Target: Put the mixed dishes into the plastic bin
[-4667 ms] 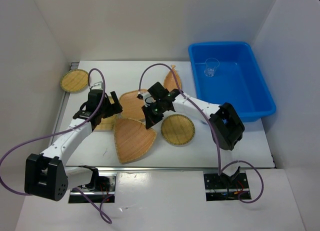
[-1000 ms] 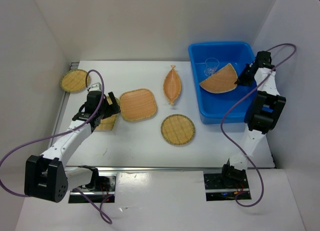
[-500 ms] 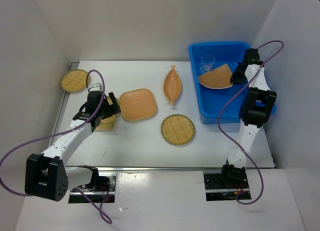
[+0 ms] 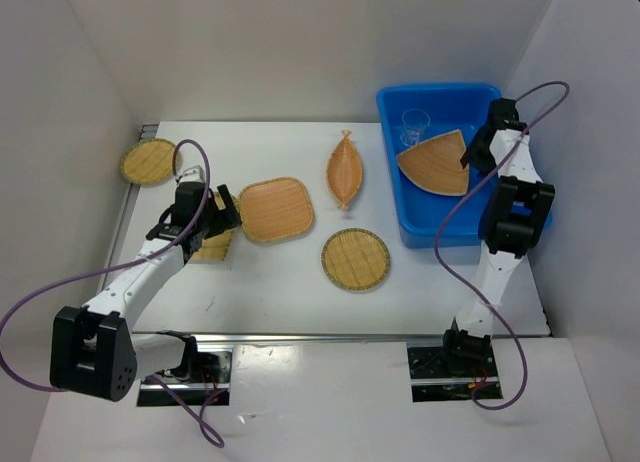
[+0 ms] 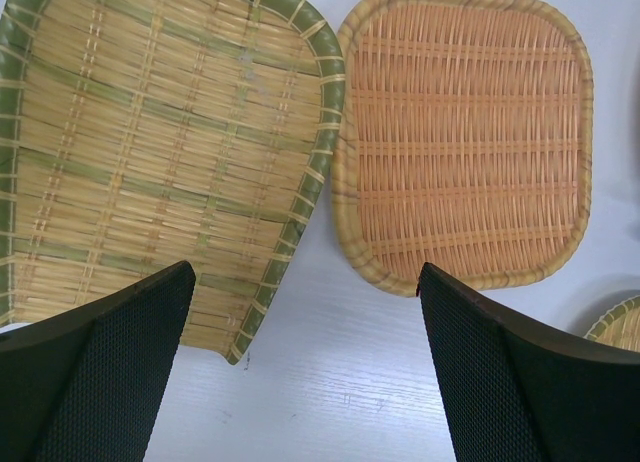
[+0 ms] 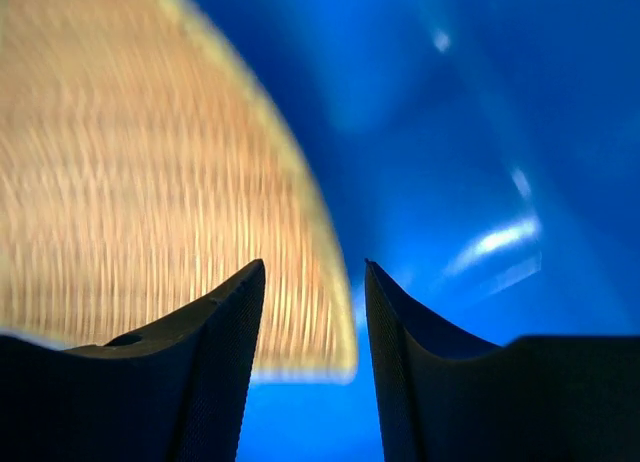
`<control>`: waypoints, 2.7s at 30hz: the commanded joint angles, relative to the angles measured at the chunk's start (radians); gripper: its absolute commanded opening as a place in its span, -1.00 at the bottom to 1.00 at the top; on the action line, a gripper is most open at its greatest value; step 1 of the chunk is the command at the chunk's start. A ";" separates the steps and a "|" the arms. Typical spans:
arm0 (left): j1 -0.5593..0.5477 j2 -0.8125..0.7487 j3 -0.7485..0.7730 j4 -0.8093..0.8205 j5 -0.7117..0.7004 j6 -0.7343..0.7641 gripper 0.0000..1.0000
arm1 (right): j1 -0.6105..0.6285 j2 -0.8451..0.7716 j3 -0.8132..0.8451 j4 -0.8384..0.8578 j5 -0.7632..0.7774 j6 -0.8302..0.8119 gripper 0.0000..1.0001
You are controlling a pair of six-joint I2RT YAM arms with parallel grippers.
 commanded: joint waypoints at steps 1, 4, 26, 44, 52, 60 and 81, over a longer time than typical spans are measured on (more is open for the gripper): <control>0.007 0.003 -0.008 0.033 0.012 -0.003 1.00 | 0.103 -0.263 -0.108 0.041 -0.021 -0.001 0.01; 0.007 0.003 -0.008 0.042 0.021 -0.003 1.00 | 0.288 -0.487 -0.241 0.141 -0.030 -0.019 0.13; 0.007 -0.026 -0.008 0.033 0.048 -0.012 1.00 | 0.734 -0.112 -0.210 0.307 -0.600 -0.024 0.32; 0.007 -0.026 -0.008 0.033 0.048 -0.012 1.00 | 0.752 0.160 -0.095 0.368 -0.736 0.028 -0.16; 0.007 -0.046 -0.008 0.013 0.028 -0.012 1.00 | 0.752 0.320 0.017 0.387 -0.891 0.105 -0.98; 0.007 -0.066 -0.008 0.004 0.008 -0.003 1.00 | 0.752 0.188 0.030 0.339 -0.836 0.068 -0.98; 0.007 -0.056 -0.008 0.022 0.038 -0.012 1.00 | 0.266 -0.497 -0.098 0.272 -0.545 0.059 -0.98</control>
